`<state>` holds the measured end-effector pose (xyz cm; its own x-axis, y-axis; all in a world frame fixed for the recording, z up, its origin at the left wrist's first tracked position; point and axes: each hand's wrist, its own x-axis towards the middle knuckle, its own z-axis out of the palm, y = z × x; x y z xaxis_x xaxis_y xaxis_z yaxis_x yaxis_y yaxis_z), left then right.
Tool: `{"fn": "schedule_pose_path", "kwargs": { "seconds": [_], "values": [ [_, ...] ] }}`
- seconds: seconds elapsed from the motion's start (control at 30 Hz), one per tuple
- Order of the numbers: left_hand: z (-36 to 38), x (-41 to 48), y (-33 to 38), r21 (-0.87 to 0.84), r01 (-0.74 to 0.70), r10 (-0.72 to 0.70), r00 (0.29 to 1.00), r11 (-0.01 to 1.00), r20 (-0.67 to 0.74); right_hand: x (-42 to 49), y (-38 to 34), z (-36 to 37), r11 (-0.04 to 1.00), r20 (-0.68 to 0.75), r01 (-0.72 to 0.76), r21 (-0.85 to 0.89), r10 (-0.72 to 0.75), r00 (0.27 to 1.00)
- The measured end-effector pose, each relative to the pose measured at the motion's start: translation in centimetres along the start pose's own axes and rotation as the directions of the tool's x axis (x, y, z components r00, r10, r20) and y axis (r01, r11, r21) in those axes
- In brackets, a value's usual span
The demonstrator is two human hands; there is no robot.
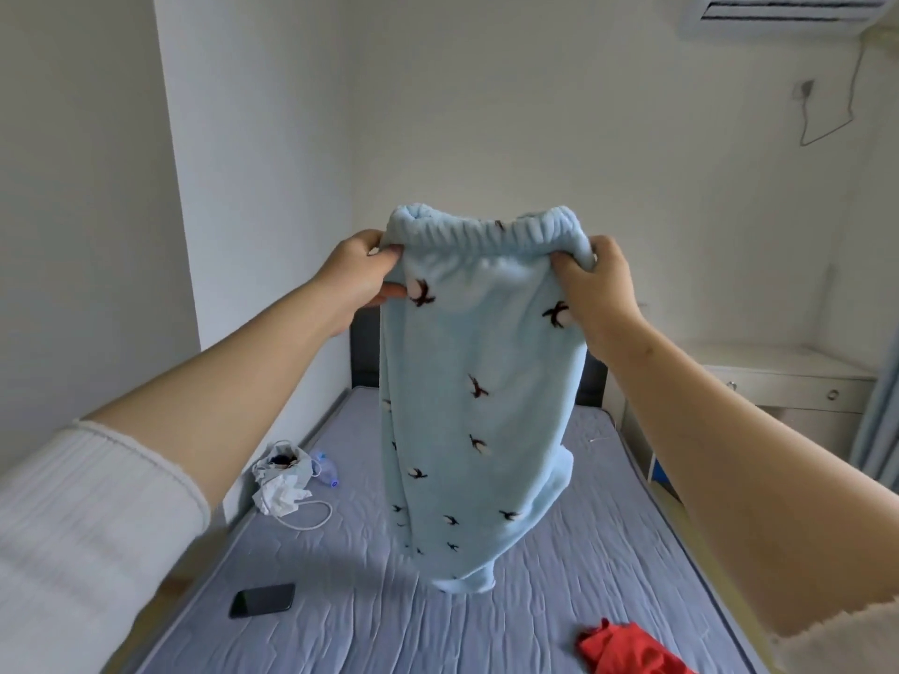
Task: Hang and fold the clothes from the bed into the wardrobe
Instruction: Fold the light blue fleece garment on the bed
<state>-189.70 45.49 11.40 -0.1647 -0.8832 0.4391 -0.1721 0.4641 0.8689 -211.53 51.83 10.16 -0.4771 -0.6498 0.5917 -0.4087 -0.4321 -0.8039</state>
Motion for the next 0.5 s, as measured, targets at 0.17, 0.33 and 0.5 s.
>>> {"fn": "schedule_pose_path", "kwargs": {
  "seconds": [0.17,0.33,0.5],
  "values": [
    [0.1,-4.7,-4.7,0.121,0.092,-0.106,0.987,0.988,0.117,-5.0,3.4,-2.3,0.980,0.160,-0.191,-0.065,0.199,0.967],
    [3.3,-10.4,-11.4,0.071,0.334,-0.341,0.912,0.940,0.229,-10.5,8.3,-4.2,0.826,0.396,-0.519,-0.218,0.561,0.727],
    [6.1,-16.9,-18.5,0.175,0.472,-0.503,0.823,0.864,0.265,-17.2,14.6,-6.1,0.634,0.516,-0.650,-0.418,0.755,0.405]
  ]
}}
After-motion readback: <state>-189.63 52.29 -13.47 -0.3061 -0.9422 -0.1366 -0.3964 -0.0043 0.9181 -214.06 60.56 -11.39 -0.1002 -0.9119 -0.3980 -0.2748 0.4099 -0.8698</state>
